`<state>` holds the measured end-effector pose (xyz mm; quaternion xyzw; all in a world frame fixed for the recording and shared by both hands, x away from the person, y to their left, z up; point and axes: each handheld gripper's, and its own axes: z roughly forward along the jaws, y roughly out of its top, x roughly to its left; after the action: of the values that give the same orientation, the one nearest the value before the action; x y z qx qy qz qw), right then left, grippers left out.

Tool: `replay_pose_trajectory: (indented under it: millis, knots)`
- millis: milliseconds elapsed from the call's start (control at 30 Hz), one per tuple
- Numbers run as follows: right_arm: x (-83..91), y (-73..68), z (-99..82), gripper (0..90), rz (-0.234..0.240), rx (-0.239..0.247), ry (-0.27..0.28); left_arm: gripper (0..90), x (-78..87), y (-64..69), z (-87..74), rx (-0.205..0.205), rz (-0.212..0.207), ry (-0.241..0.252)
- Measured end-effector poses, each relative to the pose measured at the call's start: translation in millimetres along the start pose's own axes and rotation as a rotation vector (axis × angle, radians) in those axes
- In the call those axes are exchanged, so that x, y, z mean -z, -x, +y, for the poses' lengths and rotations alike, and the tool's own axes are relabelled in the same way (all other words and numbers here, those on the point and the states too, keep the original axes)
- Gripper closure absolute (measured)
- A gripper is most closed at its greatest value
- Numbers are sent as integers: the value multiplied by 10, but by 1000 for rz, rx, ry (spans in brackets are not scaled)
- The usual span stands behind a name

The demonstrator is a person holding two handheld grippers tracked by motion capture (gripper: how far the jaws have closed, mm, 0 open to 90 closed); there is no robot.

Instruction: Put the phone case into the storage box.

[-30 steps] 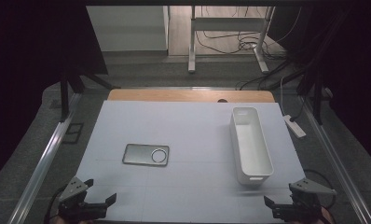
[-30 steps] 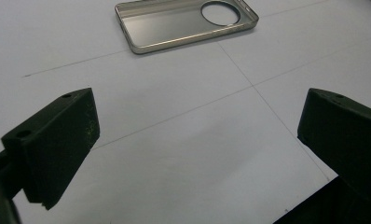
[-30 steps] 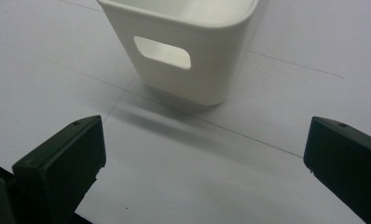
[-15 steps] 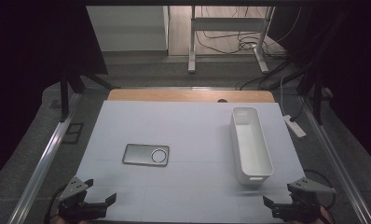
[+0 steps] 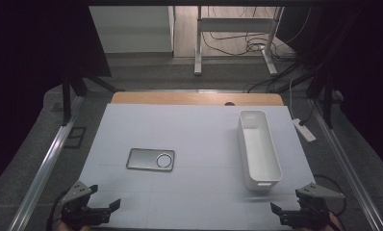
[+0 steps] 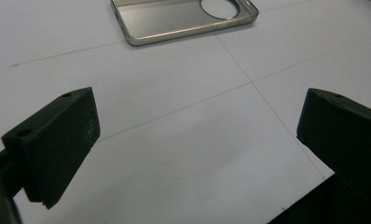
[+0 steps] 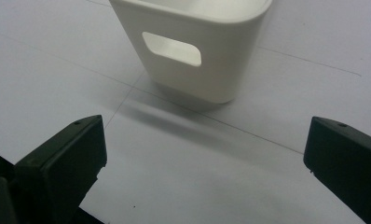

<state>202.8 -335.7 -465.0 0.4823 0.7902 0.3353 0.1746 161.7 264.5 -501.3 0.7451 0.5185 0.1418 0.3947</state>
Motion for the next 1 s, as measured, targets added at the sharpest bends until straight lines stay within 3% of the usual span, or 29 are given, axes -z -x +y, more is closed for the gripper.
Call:
replay_pose_trajectory:
  millis: [200,633,1000]
  knots:
    - [-6,2,4,0,0,0,2,0,-45,-3,41,-8,11,-20]
    - [-19,-3,13,0,-3,7,-2,0,-145,-66,149,-2,-37,-28]
    - [-28,-8,16,0,1,11,-8,0,-295,-103,263,-27,-65,-52]
